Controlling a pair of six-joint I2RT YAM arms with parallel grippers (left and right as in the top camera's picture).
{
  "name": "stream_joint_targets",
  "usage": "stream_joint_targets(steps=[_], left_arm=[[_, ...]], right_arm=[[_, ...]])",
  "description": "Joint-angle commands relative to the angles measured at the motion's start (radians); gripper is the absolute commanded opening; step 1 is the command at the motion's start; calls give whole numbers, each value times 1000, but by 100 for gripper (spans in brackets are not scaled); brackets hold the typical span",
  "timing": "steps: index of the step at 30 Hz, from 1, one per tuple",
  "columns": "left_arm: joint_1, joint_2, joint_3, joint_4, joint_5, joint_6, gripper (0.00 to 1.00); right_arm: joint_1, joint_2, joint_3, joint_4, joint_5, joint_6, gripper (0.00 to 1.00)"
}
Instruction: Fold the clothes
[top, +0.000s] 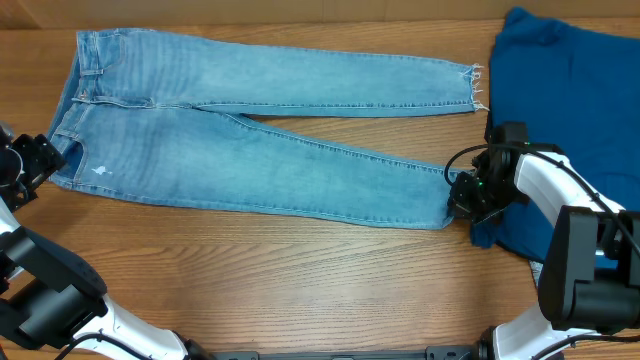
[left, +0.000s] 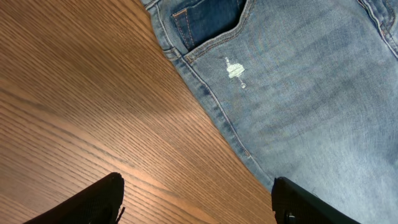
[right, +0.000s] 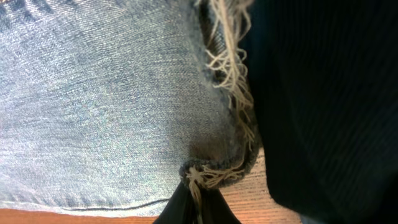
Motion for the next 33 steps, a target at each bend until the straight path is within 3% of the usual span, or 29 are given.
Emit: stream_joint_targets(steps=[1,8,13,18,25,33], left_arm=[[-2,-18,-4,2,12,-7,79],[-2,-18,-4,1,12,-7,80],[-2,-18,-5,0,40,-6,91],[-3,-12,-60,12,56,13,92],[-3,-12,-327,243,98,64,92],[-3,-12,-365,421,-23,106,91]], right_arm=[[-1,-20,-1,-23,-18,-1,4],[-48,-254,138,-82,101,27,4],[-169,-275,213,-135,159,18,4],[-202,-270,213,-140,163,-8,4],[-202,-270,213,-145,163,-8,4],[-202,-270,213,-152,163,-8,4]])
